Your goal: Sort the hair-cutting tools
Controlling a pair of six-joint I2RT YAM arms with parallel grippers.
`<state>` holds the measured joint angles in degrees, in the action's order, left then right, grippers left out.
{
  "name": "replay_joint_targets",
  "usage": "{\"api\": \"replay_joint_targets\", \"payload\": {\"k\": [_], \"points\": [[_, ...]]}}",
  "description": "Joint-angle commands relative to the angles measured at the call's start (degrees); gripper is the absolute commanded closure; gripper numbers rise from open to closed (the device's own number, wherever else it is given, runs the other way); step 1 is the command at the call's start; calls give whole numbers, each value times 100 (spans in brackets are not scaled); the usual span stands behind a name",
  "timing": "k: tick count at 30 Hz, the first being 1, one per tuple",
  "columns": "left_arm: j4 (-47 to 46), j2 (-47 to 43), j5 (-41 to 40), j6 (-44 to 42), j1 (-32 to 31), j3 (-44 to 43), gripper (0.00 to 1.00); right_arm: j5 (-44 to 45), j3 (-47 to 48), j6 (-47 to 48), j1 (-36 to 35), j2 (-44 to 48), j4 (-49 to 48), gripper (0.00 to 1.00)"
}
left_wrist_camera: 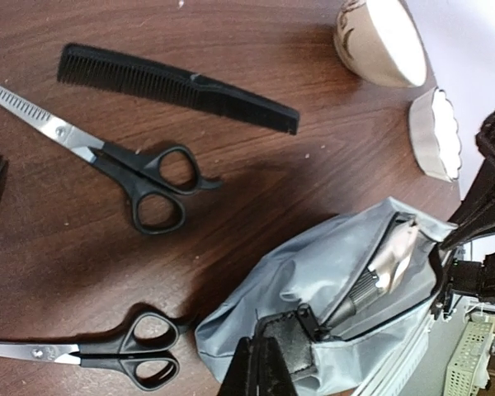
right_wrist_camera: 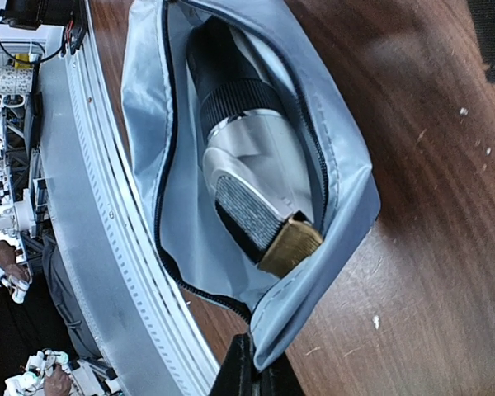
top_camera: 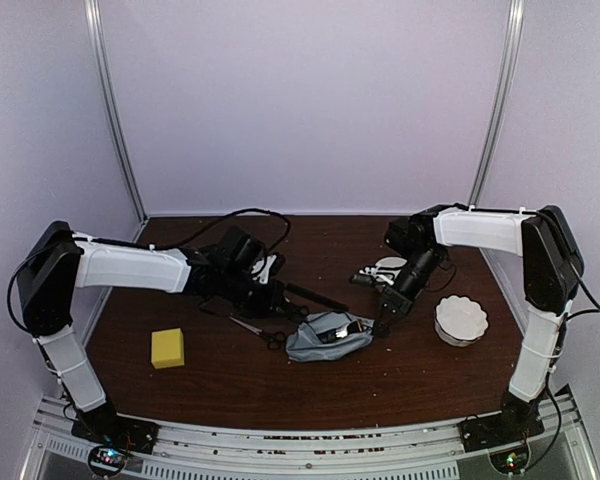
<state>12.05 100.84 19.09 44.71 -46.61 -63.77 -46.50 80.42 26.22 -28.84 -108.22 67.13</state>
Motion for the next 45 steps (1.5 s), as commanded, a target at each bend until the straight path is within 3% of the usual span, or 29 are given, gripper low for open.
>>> {"api": "replay_joint_targets", "payload": {"k": [1,4,7,16,21,25,31,34,37,45], "points": [[-421,-918,-304,-402,9,103,100,166,278,331,157,406,699,100],[-863,-1966,-1149,-690,11,898,100,732,327,431,429,736,920,100],[-1337,-2481,-1500,-674,9,1489,100,1178,456,567,436,697,1161,100],[-1726,-1878,-677,-306,-27,1572,100,4,1086,336,432,-119,1494,100],[-1502,-1742,-670,-338,-111,1514,100,-10,1274,279,440,-469,1672,97],[-1570,-1533,-716,-196,-111,1633,100,-163,960,-239,507,-393,971,86],[-1896,-1352,-616,-10,-111,1701,100,-762,421,156,508,-341,955,74],[-1908,-1334,-637,16,-112,1694,100,-666,-304,-266,497,178,31,63],[-1914,-1317,-646,40,-111,1679,100,-287,-918,-531,453,600,-587,61],[-1913,-1243,-652,76,-111,1631,100,-137,-1363,-442,197,688,-764,53]]}}
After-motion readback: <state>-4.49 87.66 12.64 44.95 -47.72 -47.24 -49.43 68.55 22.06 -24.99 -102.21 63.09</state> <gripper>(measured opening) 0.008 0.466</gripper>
